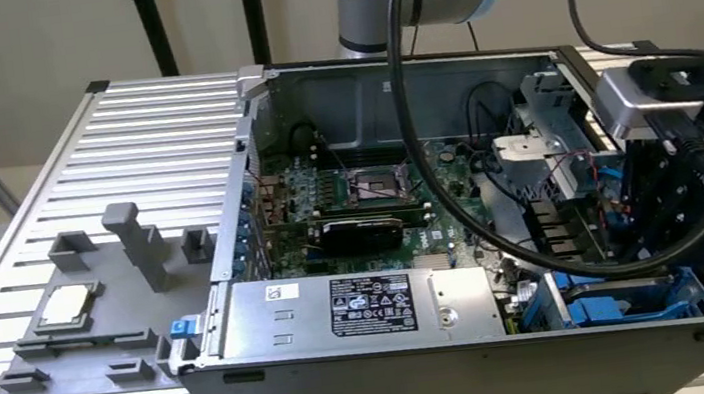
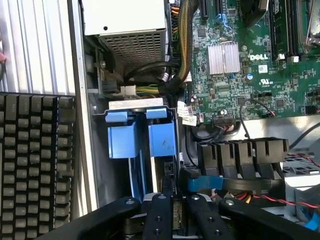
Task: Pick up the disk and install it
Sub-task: 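Insert the second disk wire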
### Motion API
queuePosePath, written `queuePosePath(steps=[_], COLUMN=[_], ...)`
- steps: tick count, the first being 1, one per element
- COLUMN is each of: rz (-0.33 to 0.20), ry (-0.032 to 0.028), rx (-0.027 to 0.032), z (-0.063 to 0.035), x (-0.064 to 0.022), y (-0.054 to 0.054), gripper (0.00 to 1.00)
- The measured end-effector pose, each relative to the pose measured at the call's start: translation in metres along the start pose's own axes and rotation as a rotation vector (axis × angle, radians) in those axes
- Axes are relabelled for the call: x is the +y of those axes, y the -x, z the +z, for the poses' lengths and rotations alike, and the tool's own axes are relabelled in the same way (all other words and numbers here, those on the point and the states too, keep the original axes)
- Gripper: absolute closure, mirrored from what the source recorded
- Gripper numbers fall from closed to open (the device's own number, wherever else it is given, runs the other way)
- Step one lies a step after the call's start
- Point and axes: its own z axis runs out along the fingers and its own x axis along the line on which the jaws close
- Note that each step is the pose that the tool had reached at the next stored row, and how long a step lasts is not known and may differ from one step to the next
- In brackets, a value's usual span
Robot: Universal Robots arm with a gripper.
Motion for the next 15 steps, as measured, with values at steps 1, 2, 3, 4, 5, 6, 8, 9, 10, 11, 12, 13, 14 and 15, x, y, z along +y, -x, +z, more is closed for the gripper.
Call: queuePosePath(steps=[1, 2, 3, 4, 5, 6, 8, 9, 10, 11, 12, 13, 14, 15], rz=[0.000, 0.000, 0.000, 0.000, 0.000, 0.000, 0.000, 0.000, 0.000, 0.000, 0.000, 0.000, 0.000, 0.000], ry=[0.0000, 0.0000, 0.0000, 0.0000, 0.0000, 0.0000, 0.0000, 0.0000, -0.0001, 0.0000, 0.0000, 0.0000, 0.0000, 0.0000], rx=[0.0000, 0.0000, 0.0001, 0.0004, 0.0005, 0.0005, 0.0000, -0.0005, 0.0000, 0.0002, 0.0002, 0.0003, 0.0002, 0.0003], z=[0.0005, 0.0009, 0.0011, 0.0012, 0.0012, 0.0012, 0.0014, 0.0015, 0.0006, -0.0010, -0.0035, -0.0070, -0.0112, -0.0150], x=[0.0000, -0.0001, -0.0002, -0.0002, -0.0003, -0.0003, -0.0004, -0.0004, -0.0004, -0.0003, -0.0002, -0.0001, 0.0000, 0.0002], y=[0.000, 0.000, 0.001, 0.001, 0.001, 0.001, 0.001, 0.001, 0.001, 0.001, 0.001, 0.001, 0.001, 0.001], gripper=[1.00, 1.00, 1.00, 1.00, 1.00, 1.00, 1.00, 0.00, 0.00, 0.00, 0.00, 0.00, 0.00, 0.00])
